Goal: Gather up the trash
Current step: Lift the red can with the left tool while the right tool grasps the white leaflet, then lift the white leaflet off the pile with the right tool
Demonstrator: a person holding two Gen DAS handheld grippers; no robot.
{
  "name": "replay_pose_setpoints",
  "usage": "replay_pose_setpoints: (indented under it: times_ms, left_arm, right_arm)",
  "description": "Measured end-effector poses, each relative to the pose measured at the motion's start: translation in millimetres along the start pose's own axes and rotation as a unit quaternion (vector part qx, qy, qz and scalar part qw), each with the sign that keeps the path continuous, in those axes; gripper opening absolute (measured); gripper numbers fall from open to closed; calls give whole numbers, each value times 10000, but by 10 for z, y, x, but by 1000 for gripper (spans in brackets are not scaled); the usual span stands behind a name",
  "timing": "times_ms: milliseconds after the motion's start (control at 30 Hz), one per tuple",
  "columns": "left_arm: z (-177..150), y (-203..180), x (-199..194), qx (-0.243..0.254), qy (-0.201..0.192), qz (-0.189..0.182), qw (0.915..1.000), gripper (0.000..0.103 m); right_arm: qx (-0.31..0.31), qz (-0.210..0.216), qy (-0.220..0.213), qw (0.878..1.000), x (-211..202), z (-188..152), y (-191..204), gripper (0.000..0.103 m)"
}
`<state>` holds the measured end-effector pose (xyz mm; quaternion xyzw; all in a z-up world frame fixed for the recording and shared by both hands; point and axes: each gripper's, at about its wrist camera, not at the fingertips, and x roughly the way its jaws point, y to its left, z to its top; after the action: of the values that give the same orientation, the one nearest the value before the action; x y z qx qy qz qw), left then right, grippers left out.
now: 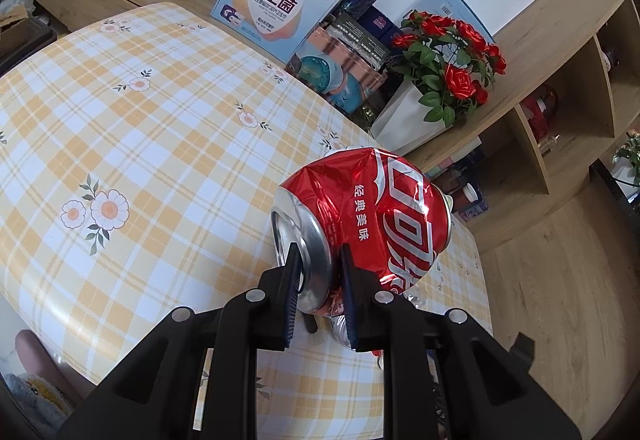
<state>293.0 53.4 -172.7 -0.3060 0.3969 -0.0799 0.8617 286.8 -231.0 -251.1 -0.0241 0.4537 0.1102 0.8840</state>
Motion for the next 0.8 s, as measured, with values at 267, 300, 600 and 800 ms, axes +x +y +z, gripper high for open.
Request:
replay_pose_setpoints:
  times_ms: [267,300,600,800]
  left_arm:
    - [44,62,-34,-64,-97,2,9999,19]
    - [52,82,-43,-69,-114,17,9999,19]
    - [68,363,-190,-307,-258,206,9990,19]
    - [57,619,-280,-634,-351,260,9970,19]
  right_arm:
    - [-284,-44,-435,9986,-133,489,14,70]
    - [-349,-29,-444,9984,-106,538,51,70]
    - [-1460,-219,-285,9886,487,1030,780,83]
    - [-2048,-935,120,9743,992,1289,1150,69]
